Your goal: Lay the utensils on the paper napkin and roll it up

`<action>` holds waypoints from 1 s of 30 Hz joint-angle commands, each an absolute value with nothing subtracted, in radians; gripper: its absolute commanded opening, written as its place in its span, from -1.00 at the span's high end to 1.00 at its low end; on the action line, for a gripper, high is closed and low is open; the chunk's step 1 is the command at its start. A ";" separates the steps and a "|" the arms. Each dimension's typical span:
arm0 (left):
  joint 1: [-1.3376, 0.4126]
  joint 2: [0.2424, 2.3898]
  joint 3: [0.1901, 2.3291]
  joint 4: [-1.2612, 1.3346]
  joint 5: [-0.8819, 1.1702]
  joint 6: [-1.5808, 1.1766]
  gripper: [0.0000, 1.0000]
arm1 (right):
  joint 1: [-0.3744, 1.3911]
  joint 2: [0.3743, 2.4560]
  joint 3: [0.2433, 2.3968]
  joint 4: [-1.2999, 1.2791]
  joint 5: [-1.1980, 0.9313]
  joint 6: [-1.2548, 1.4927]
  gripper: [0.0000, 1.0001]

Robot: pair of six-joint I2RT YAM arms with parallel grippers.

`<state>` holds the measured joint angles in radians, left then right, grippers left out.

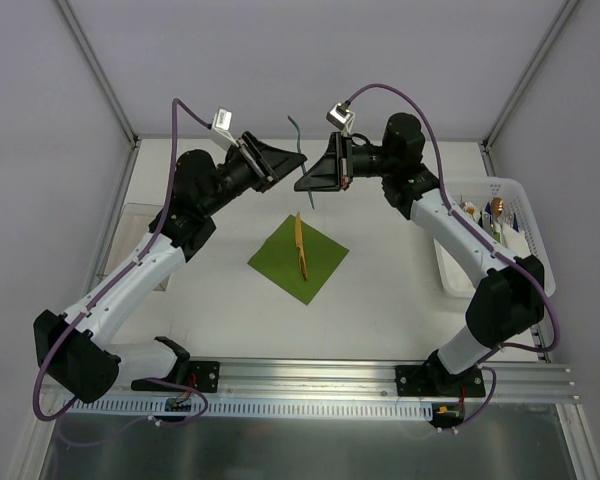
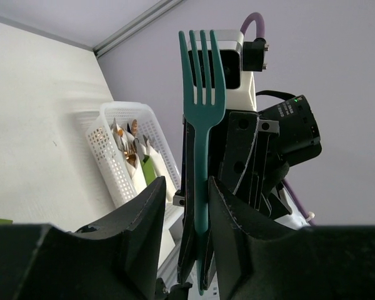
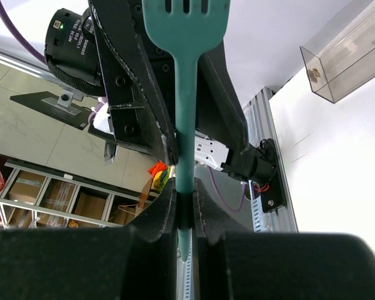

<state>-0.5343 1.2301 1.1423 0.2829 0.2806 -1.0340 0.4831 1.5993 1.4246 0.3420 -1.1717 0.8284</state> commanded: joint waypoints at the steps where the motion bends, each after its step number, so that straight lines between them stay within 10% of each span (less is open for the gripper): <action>1: -0.518 1.187 1.121 0.368 0.298 -1.054 0.32 | 0.483 1.569 1.424 0.400 -1.203 0.841 1.00; 13: -0.520 1.221 1.123 0.434 0.351 -1.077 0.32 | 0.488 1.577 1.411 0.425 -1.207 0.862 1.00; 23: -0.518 1.227 1.108 0.459 0.361 -1.081 0.80 | 0.486 1.578 1.405 0.422 -1.209 0.862 1.00; 24: -0.518 1.227 1.106 0.459 0.354 -1.080 0.88 | 0.486 1.580 1.404 0.419 -1.204 0.865 0.93; 27: -0.515 1.218 1.104 0.433 0.336 -1.071 1.00 | 0.473 1.577 1.399 0.341 -1.187 0.839 -0.14; 28: -0.514 1.216 1.112 0.417 0.334 -1.066 1.00 | 0.460 1.571 1.401 0.315 -1.184 0.800 -0.85; 30: -0.512 1.213 1.133 0.324 0.321 -1.029 1.00 | 0.434 1.562 1.414 0.183 -1.166 0.735 -0.99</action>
<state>-0.5247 1.2331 1.1015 0.3733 0.3351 -1.0779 0.4713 1.5993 1.3983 0.3023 -1.1812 0.8204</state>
